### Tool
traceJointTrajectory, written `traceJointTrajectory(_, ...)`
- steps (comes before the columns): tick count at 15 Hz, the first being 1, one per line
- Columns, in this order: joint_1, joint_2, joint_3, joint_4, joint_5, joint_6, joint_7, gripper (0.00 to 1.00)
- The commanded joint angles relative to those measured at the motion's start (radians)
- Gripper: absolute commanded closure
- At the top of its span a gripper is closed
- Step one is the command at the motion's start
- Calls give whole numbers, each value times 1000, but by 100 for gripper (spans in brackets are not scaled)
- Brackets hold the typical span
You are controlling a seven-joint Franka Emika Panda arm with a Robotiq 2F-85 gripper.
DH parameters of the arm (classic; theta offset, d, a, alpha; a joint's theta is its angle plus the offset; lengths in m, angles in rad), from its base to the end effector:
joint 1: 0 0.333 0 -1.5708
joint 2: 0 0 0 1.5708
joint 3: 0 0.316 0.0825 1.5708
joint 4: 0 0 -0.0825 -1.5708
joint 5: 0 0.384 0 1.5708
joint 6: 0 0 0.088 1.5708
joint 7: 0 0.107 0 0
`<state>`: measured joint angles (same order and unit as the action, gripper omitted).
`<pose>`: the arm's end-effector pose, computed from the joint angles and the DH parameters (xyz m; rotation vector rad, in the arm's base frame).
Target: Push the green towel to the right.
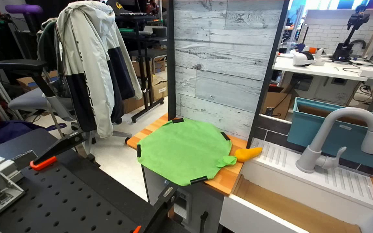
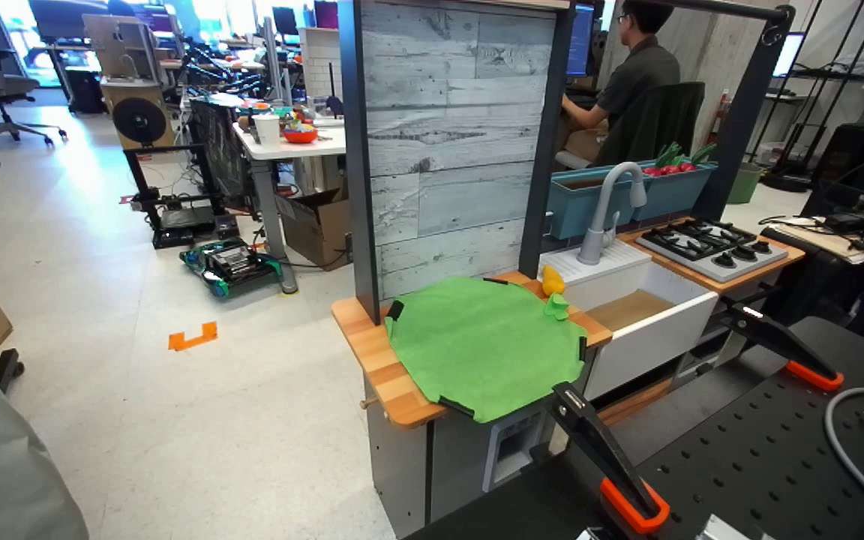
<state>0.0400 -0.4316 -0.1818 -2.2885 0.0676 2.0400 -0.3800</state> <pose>0.4368 -0.0666 0.5332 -3.0170 -0.3371 -0.3121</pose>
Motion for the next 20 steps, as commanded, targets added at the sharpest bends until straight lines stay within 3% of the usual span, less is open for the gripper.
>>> traceJointTrajectory(1, -10, 108, 33, 34, 3, 45, 36, 0)
traceJointTrajectory(12, -15, 491, 130, 162, -36, 125, 154, 0)
traceJointTrajectory(20, 4, 711, 158, 228, -183, 228, 319, 0)
